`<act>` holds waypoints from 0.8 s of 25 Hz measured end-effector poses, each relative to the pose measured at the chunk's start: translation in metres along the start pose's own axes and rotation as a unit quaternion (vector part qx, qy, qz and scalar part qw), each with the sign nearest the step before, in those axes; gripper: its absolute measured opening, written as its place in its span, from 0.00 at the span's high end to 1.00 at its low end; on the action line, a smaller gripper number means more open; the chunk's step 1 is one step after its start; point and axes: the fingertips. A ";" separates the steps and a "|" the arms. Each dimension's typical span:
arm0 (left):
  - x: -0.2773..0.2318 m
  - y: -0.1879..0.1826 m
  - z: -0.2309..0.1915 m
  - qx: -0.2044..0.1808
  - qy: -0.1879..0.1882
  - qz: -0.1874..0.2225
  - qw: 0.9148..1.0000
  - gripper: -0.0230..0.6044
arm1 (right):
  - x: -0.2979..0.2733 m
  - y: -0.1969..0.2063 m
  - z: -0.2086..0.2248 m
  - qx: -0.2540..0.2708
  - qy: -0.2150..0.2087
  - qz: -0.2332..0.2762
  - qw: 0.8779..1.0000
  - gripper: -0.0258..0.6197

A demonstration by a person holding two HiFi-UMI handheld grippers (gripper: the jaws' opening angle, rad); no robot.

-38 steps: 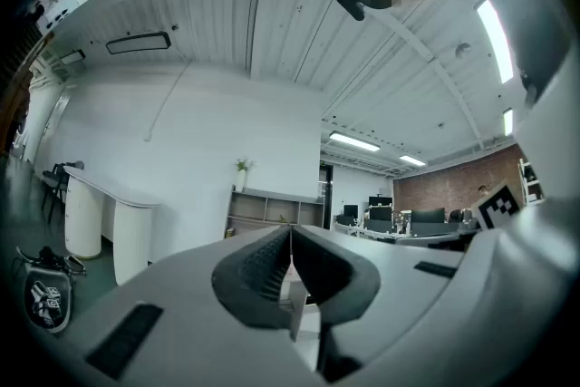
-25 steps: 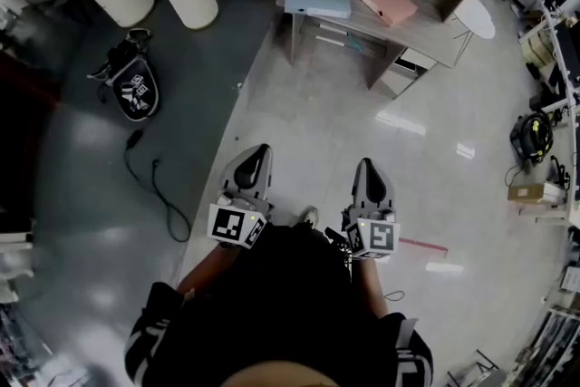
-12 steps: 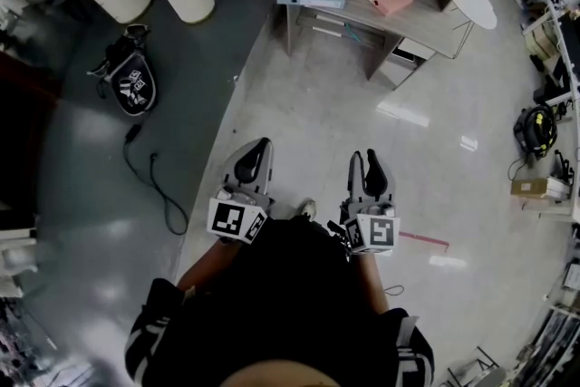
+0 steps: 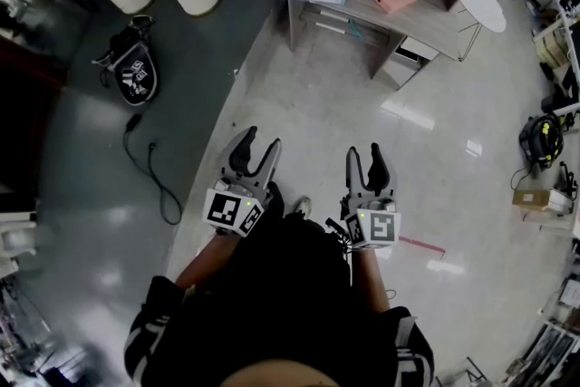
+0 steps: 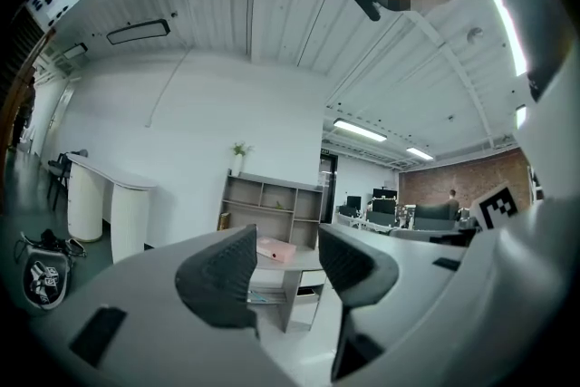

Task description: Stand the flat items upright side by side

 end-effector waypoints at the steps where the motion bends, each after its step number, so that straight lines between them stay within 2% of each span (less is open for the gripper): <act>1: -0.004 0.003 0.000 0.000 -0.002 -0.005 1.000 0.64 | -0.003 0.002 0.003 -0.003 -0.003 -0.002 1.000 0.64; 9: -0.067 0.014 -0.022 0.021 -0.010 -0.025 0.999 0.63 | -0.059 0.017 0.035 -0.009 -0.017 -0.025 1.000 0.63; 14: -0.140 0.014 -0.048 0.025 -0.005 -0.026 0.999 0.63 | -0.122 0.018 0.068 0.001 -0.010 -0.029 1.000 0.63; 20: -0.240 0.006 -0.085 0.028 0.010 -0.036 0.999 0.62 | -0.224 0.016 0.105 0.013 -0.013 -0.046 0.999 0.63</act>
Point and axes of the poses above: the fingertips, and each gripper's own axes: x backward along the fingers, z to its right, y out of its underside, and after that the axes turned 15 degrees about -y, right-handed
